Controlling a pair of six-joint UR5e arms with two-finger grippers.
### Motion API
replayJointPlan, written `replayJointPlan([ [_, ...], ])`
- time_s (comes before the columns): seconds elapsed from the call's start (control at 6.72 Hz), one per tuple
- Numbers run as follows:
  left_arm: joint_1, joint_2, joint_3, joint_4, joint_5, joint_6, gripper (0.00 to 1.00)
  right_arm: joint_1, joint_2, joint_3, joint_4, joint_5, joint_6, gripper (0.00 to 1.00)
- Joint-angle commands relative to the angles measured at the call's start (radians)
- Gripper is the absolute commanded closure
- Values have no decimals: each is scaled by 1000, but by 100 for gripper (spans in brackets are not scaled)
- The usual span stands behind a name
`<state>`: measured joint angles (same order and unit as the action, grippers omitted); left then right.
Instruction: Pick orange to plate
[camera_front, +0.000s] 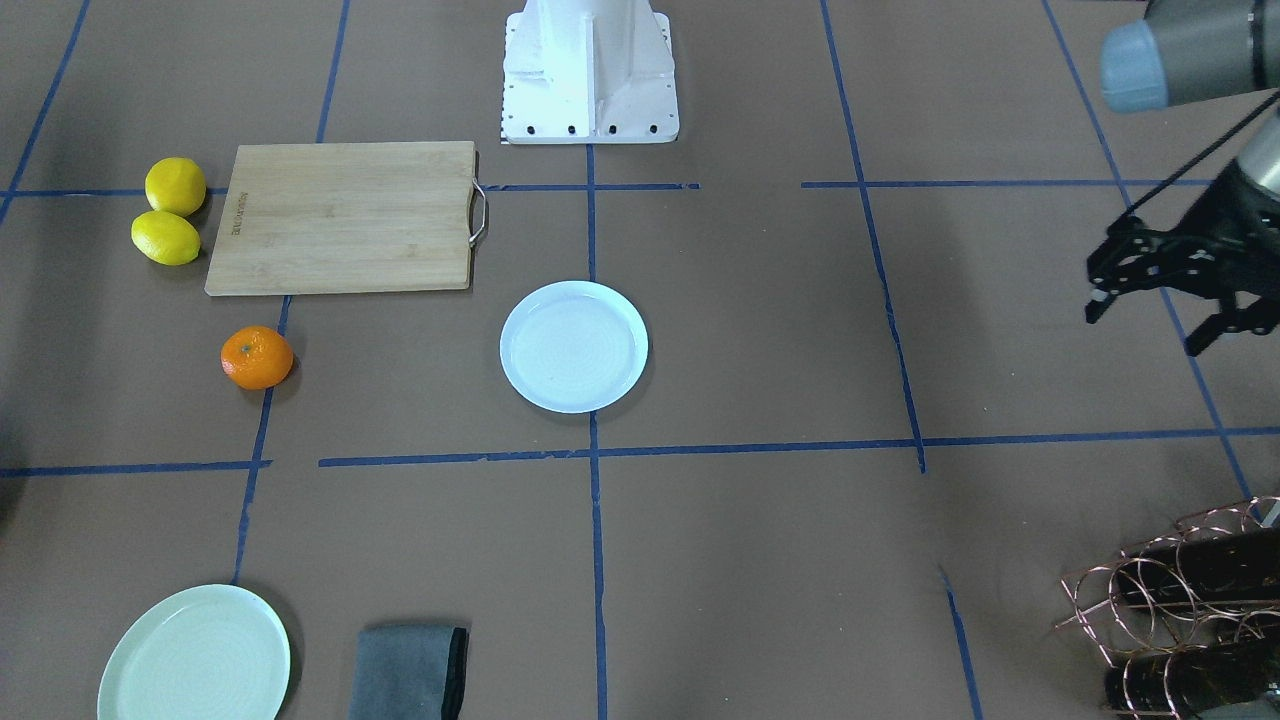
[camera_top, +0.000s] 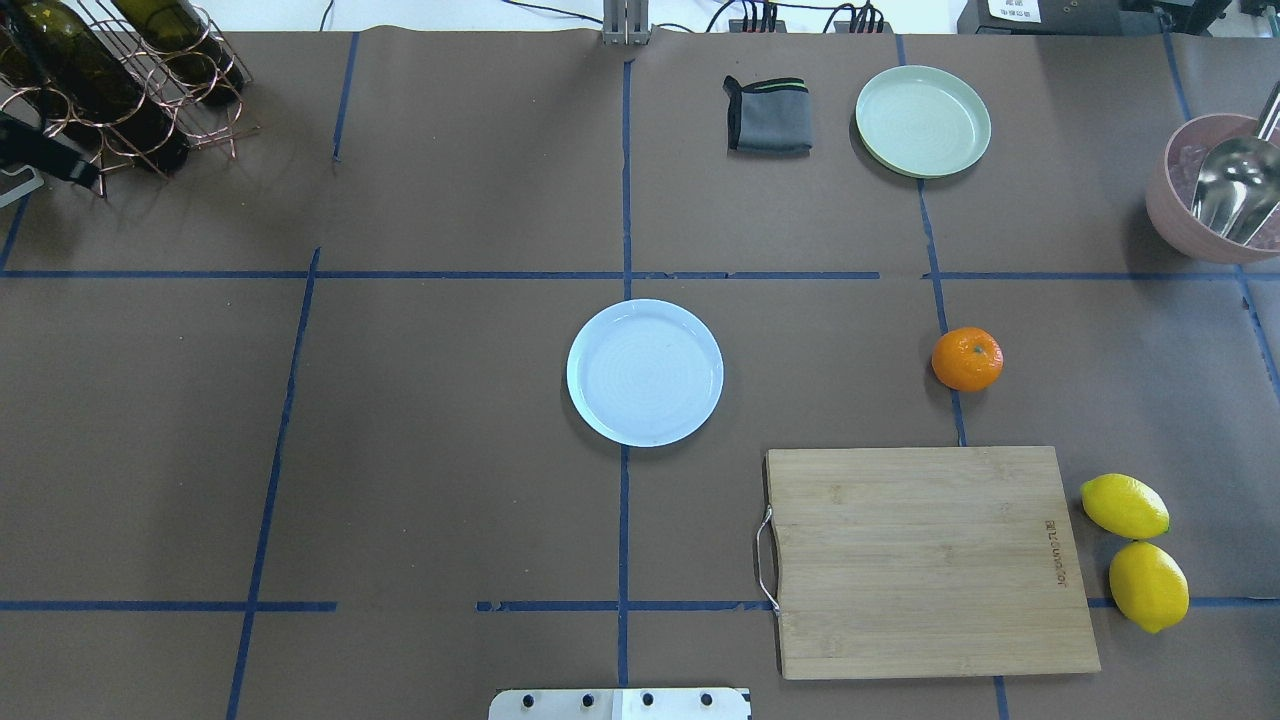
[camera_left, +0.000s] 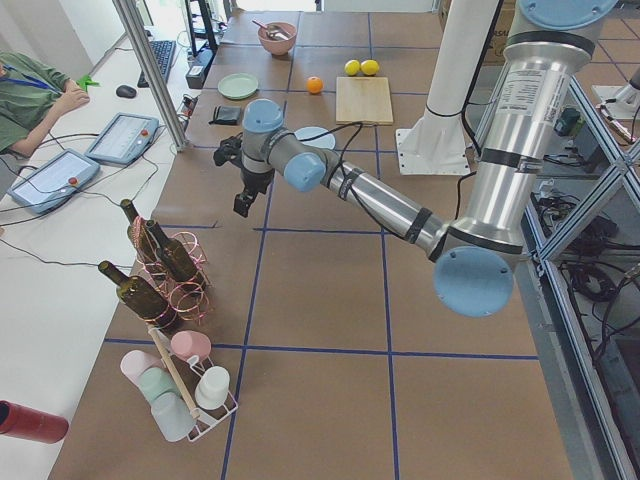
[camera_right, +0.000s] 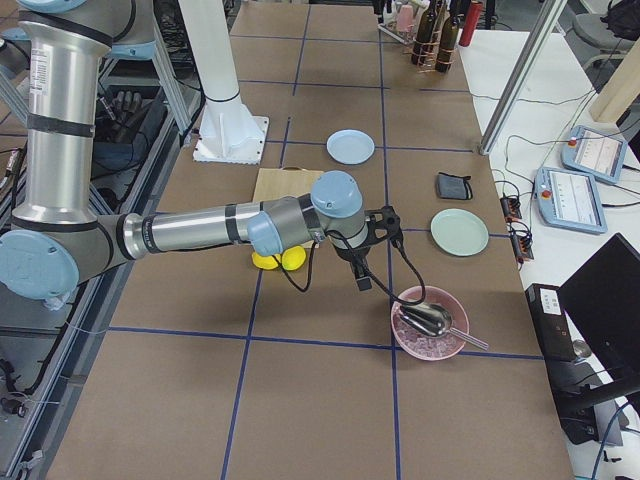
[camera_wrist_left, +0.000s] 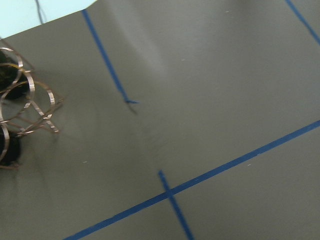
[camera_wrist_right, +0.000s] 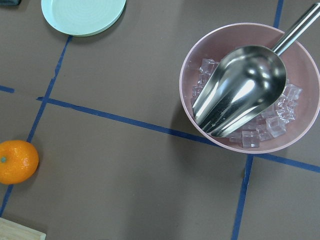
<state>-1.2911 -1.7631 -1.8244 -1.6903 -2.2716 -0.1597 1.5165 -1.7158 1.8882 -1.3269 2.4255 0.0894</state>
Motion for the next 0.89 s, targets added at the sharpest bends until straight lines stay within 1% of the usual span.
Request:
replayJointPlan([
  [0.0,-175,31,94,177,-46,285,0,-30,5,0,2,0,1,0],
  [0.3,-311,216,100,159,-61,438,0,-50,10,2,2,-3,19,0],
  [0.45,-406,282,105,158,-156,459,0,-86,27,2,2,-20,56,0],
  [0.6,-410,353,109,153,-254,457,0,-137,41,12,3,-43,111,0],
  [0.74,-410,359,93,158,-209,456,0,-221,80,37,3,-83,241,0],
])
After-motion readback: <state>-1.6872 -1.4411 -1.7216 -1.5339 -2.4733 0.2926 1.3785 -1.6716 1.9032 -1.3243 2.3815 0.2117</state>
